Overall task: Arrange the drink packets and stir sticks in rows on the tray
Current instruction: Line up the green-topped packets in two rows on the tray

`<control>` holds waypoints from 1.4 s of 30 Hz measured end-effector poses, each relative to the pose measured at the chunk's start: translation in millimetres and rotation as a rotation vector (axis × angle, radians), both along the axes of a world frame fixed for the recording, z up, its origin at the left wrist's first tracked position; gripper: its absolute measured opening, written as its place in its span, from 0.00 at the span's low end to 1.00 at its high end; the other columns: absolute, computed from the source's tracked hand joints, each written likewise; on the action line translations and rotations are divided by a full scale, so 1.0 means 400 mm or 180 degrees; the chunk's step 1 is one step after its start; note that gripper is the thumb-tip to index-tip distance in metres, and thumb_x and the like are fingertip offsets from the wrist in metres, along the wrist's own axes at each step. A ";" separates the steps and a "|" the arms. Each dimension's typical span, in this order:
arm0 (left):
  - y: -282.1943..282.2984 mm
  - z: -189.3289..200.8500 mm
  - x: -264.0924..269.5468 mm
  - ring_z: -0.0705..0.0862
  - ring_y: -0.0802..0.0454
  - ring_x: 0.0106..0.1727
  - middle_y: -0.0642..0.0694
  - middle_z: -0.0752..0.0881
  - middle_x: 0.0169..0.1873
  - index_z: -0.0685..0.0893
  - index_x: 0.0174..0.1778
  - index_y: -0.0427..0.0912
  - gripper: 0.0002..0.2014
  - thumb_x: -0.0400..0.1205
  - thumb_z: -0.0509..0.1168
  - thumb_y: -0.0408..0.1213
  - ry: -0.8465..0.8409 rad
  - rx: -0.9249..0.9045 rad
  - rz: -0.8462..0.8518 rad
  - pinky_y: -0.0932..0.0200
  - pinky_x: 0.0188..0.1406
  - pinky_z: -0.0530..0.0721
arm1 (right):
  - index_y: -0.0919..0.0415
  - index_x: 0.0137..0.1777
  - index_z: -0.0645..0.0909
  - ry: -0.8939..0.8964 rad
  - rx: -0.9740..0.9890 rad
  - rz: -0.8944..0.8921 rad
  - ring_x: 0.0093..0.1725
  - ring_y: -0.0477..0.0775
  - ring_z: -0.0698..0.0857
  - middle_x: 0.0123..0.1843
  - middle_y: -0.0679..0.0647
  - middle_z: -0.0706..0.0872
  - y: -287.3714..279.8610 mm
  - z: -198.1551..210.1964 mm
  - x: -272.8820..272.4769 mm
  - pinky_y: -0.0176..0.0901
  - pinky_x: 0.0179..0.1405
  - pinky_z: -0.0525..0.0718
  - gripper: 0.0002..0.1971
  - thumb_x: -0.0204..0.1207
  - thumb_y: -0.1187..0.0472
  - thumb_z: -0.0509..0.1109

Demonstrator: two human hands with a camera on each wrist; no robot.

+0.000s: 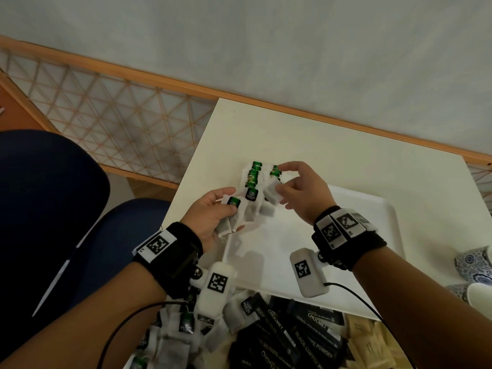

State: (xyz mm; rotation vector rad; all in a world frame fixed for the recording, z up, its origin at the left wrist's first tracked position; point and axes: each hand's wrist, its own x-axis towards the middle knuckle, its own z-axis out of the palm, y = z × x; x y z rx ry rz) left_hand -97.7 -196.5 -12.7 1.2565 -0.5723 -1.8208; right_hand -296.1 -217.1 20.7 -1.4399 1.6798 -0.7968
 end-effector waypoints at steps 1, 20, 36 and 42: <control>0.000 0.001 0.003 0.87 0.47 0.35 0.38 0.85 0.42 0.82 0.54 0.46 0.18 0.80 0.60 0.17 0.0001 -0.0013 -0.0001 0.53 0.26 0.88 | 0.46 0.54 0.80 0.0101 0.0015 0.0045 0.31 0.46 0.86 0.33 0.53 0.85 0.003 -0.004 -0.006 0.42 0.38 0.86 0.13 0.76 0.65 0.65; -0.001 0.015 -0.004 0.88 0.46 0.40 0.40 0.87 0.46 0.83 0.53 0.44 0.17 0.80 0.60 0.18 0.0044 -0.0034 -0.0042 0.52 0.27 0.89 | 0.48 0.53 0.89 0.2011 -0.0416 0.1098 0.58 0.53 0.78 0.52 0.49 0.81 0.012 0.024 -0.026 0.50 0.55 0.79 0.09 0.79 0.56 0.68; -0.016 -0.008 0.012 0.84 0.50 0.45 0.44 0.86 0.52 0.84 0.54 0.49 0.20 0.80 0.59 0.18 -0.0151 -0.0077 -0.0104 0.51 0.41 0.87 | 0.47 0.56 0.87 0.1674 0.0443 0.1052 0.42 0.43 0.77 0.35 0.35 0.78 -0.054 -0.050 -0.020 0.23 0.34 0.68 0.13 0.77 0.62 0.68; -0.018 -0.012 0.005 0.84 0.49 0.49 0.44 0.87 0.53 0.84 0.54 0.48 0.20 0.81 0.58 0.18 -0.0251 -0.0092 -0.0201 0.44 0.59 0.79 | 0.46 0.61 0.82 0.1576 0.0337 0.1004 0.45 0.48 0.82 0.43 0.45 0.87 -0.069 -0.051 -0.016 0.38 0.44 0.76 0.15 0.77 0.61 0.67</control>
